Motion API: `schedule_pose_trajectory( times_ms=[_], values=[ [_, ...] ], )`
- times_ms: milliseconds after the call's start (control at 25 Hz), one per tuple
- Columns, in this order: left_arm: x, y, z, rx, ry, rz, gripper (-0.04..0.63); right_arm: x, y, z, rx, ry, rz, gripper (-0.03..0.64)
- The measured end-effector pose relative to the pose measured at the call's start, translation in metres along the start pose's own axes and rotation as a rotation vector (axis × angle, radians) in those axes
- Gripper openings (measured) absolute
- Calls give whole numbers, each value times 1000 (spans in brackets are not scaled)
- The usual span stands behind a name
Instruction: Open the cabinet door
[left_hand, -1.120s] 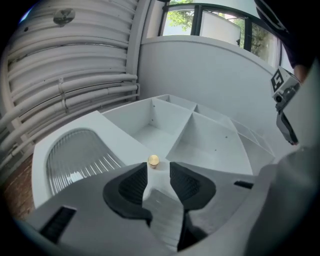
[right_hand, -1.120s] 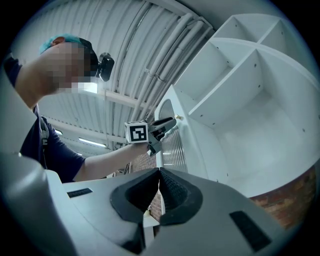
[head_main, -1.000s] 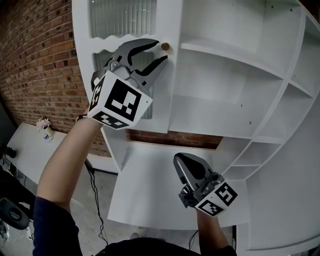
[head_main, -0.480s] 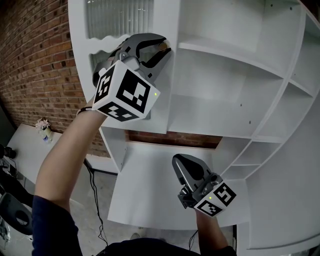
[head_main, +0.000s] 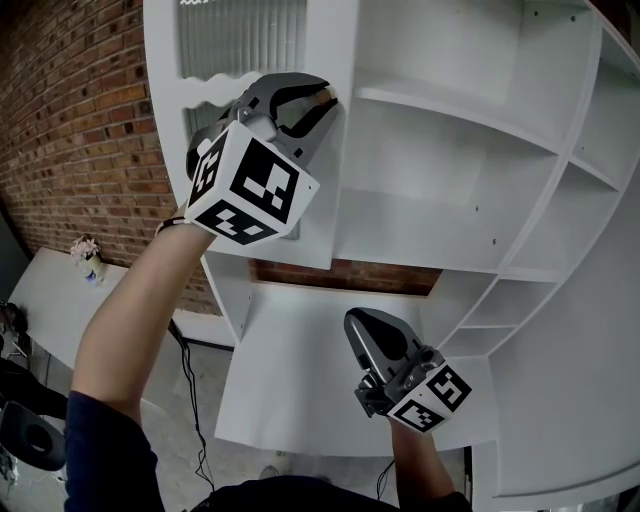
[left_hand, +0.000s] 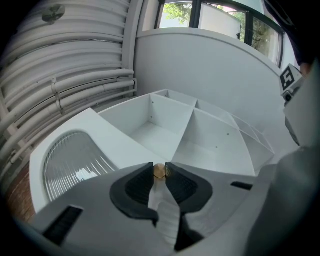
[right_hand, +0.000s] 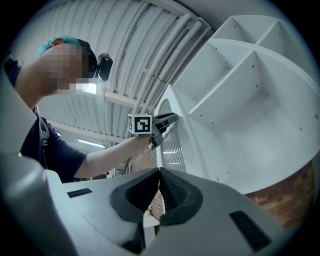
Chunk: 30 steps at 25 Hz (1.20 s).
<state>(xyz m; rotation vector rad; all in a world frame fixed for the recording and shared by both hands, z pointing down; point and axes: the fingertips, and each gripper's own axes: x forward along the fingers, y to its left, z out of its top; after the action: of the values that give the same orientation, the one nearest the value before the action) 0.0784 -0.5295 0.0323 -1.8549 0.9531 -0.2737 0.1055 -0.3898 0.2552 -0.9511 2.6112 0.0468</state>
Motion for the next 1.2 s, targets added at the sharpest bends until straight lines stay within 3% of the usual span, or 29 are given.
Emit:
schedule_pose_trajectory(
  times_ms=[360, 800, 1200],
  values=[
    [-33, -1, 18, -34, -44, 12, 75, -7, 21, 4, -3, 6, 15, 26],
    [-96, 8, 32, -64, -86, -34, 74, -4, 67, -1, 7, 13, 52, 26],
    [-121, 8, 49, -84, -112, -14, 75, -14, 68, 8, 8, 31, 113, 26]
  ],
)
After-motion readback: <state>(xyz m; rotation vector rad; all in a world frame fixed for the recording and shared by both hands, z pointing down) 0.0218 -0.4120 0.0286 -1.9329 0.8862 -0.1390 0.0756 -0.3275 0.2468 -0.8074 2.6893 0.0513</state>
